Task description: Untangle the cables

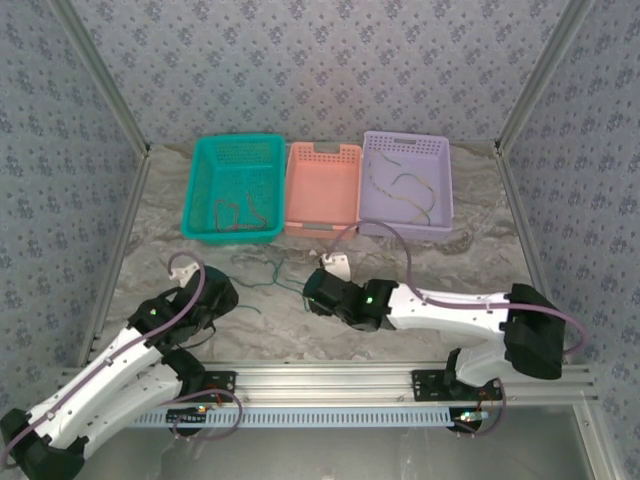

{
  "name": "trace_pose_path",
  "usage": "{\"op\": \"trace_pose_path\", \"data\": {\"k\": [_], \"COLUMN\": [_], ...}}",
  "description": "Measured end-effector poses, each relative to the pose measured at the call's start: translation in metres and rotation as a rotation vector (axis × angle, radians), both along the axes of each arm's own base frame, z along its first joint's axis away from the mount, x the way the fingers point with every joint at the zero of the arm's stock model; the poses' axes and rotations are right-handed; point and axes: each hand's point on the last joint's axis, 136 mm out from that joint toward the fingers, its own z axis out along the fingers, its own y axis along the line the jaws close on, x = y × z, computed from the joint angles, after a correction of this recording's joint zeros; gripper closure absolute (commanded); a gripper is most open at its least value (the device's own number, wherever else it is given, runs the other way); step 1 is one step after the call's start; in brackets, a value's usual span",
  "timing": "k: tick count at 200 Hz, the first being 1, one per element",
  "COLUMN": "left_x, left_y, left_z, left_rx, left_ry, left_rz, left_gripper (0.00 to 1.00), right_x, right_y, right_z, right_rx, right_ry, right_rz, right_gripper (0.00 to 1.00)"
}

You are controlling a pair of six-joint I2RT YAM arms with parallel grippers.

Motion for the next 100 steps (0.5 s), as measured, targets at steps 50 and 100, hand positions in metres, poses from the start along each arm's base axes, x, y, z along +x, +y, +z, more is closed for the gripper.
{"op": "trace_pose_path", "data": {"k": [50,100], "left_x": [0.002,0.022], "left_y": [0.012,0.009], "left_z": [-0.018,-0.040], "left_rx": [0.140,0.202], "left_ry": [0.088,0.160], "left_rz": [0.002,-0.032], "left_gripper": [0.30,0.30], "right_x": [0.017,0.035], "right_y": [0.057,0.078], "right_z": [-0.018,-0.052], "right_rx": [-0.126,-0.241], "right_ry": [-0.032,-0.004], "right_rz": [0.228,0.382], "right_gripper": [0.46,0.46]}}
